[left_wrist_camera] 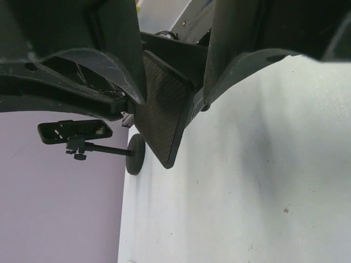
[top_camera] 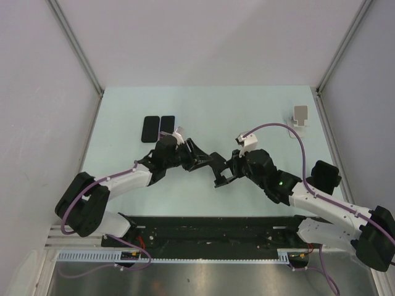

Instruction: Remove the phone from the phone stand

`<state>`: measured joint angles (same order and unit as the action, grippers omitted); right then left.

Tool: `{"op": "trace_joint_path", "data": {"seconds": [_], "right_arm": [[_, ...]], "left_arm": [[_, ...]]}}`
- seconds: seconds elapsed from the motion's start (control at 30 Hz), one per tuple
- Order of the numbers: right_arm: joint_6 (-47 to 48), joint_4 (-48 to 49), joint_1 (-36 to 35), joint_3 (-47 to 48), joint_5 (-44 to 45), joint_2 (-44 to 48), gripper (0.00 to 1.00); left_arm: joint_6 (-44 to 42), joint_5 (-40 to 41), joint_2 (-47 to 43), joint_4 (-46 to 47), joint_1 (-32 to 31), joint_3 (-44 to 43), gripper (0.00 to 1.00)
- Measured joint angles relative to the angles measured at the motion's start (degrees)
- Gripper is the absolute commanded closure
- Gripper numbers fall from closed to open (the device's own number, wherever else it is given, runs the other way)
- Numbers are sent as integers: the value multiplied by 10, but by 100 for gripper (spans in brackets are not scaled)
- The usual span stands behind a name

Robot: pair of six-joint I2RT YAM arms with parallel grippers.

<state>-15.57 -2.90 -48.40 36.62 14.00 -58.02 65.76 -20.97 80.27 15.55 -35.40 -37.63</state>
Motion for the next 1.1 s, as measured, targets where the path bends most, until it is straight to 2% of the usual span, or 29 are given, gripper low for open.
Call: {"op": "trace_joint_path", "data": {"seconds": [0.43,0.5,0.6,0.77,0.8,0.9,1.07,1.1], "right_arm": [[-4,4,-8,0,-2,0,100],[-4,3,-9,0,-3,0,97],[-4,3,-9,0,-7,0,84],[-9,-3,-6,0,-30,0,60],[-12,-8,-5,0,-36,-1,50],[-17,-32,-3,7,-51,-8,33],[-21,-83,-2,51,-63,-39,12],[-18,-94,-2,63,-65,-46,4]], "left_arm": [[7,-2,4,20,0,0,86],[2,-1,1,19,0,0,92],[-9,4,-9,19,0,2,100],[-44,19,-32,19,-1,13,100],[-50,23,-35,18,-1,14,100],[-78,39,-44,19,-1,20,100],[-119,64,-54,19,-2,32,99],[-125,69,-54,19,-2,34,100]]}}
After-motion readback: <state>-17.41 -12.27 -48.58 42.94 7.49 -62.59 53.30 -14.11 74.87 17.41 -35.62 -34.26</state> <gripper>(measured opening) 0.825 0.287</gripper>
